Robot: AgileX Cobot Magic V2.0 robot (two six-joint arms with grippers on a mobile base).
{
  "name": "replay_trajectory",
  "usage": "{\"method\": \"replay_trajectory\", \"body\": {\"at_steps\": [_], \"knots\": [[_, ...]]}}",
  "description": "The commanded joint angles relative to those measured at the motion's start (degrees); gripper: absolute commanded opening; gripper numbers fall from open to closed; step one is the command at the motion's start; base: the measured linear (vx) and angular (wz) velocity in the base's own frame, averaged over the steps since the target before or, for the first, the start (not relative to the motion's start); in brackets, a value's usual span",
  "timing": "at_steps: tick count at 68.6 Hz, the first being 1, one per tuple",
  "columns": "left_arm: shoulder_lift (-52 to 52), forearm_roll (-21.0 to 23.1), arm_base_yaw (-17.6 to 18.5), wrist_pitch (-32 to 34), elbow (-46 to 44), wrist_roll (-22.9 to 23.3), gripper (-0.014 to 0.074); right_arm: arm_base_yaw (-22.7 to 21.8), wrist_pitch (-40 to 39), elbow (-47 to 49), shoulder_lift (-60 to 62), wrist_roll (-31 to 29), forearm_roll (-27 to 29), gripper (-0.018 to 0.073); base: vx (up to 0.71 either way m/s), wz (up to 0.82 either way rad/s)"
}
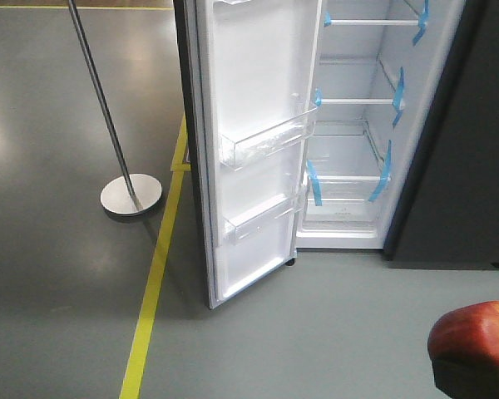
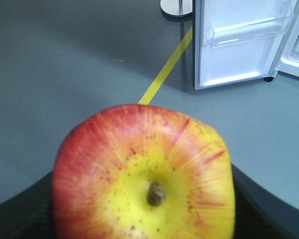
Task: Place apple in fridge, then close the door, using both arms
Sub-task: 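Drive toward the open refrigerator carrying the apple, then approach the open refrigerator door bins with the apple held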
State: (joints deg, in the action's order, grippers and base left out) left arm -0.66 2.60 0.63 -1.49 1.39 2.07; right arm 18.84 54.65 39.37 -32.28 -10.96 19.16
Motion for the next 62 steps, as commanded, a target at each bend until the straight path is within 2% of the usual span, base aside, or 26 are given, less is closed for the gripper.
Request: {"method": "replay_trajectory", "body": {"at_steps": [1,62], "knots": [[-0.8,0.6,0.0,4.2,0.7,0.5,-0.0006,0.0,-3.9,1.6,-0.1,-0.6,1.2,0.0174,0.16,-0.04],[-0.8,0.6,0.0,4.2,0.7,0.5,-0.0006,0.0,-4.0,1.6,-0.1,-0.6,1.2,0.0174,0.14,0.01]]}}
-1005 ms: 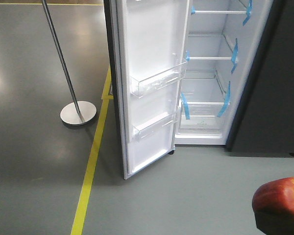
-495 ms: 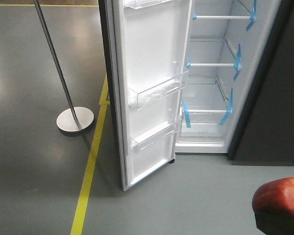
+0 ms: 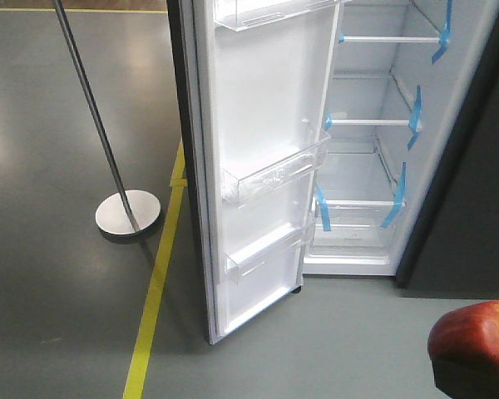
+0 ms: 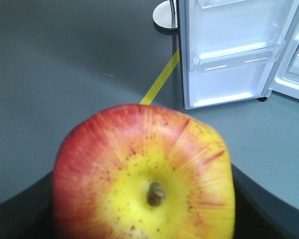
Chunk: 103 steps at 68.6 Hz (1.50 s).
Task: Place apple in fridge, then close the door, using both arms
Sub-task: 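Approach the open refrigerator door bins with the apple held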
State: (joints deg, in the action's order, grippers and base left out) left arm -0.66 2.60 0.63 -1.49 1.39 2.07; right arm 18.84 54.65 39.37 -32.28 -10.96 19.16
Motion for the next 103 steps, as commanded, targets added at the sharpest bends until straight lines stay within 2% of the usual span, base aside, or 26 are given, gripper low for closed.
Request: {"method": "replay_trajectory", "body": {"at_steps": [1,103], "knots": [[-0.8,0.6,0.0,4.2,0.7,0.5,-0.0006,0.0,-4.0,1.6,-0.1,-0.6,1.2,0.0174,0.14,0.00],[-0.8,0.6,0.0,4.2,0.7,0.5,-0.0006,0.0,-3.9,1.6,-0.1,-0.6,1.2,0.0174,0.12,-0.04]]}}
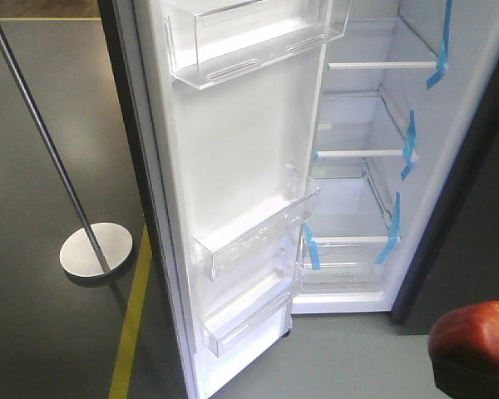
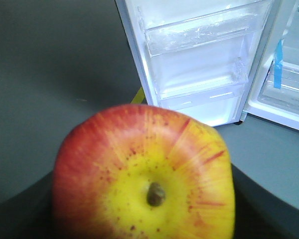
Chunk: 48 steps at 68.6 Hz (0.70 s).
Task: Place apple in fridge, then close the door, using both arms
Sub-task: 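Approach the open refrigerator door bins with the apple held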
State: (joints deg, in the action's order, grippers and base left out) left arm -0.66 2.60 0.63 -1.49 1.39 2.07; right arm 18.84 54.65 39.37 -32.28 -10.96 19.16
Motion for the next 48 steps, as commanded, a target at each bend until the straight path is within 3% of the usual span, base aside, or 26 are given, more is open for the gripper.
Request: {"method": "replay_trajectory", "body": {"at_steps": [1,48], "knots": [[-0.8,0.6,0.0,4.2,0.7,0.5,-0.0006,0.0,-3.9,1.6,-0.1,-0.6,1.2,0.0174,0.08,-0.03],[-0.8,0.6,0.0,4.2,0.7,0.5,-0.0006,0.0,-3.9,1.6,-0.1,-0.6,1.2,0.0174,0.07,-0.01]]}}
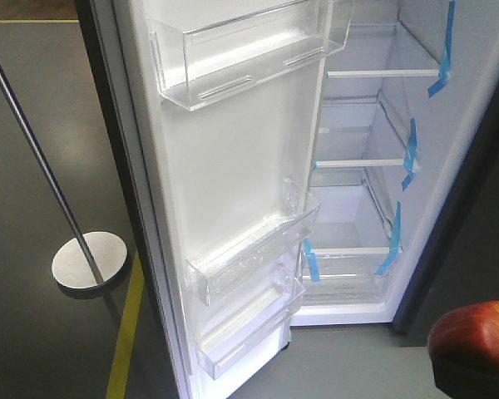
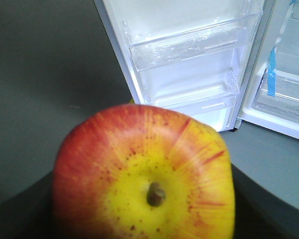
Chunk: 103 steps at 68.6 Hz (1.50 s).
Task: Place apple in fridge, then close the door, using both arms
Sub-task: 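Approach the open refrigerator door bins with the apple held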
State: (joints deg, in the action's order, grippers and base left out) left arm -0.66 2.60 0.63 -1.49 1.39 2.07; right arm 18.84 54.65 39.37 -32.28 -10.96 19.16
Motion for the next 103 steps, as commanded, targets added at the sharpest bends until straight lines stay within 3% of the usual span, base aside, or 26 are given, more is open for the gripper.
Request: {"method": "replay_trajectory", "body": {"at_steps": [1,103], "knots": [[-0.8,0.6,0.0,4.2,0.7,0.5,-0.0006,0.0,-3.9,1.6,-0.1,-0.6,1.2,0.0174,0.06,0.01],[-0.8,0.6,0.0,4.2,0.7,0.5,-0.0006,0.0,-3.9,1.6,-0.1,-0.6,1.2,0.0174,0.07,0.00]]}}
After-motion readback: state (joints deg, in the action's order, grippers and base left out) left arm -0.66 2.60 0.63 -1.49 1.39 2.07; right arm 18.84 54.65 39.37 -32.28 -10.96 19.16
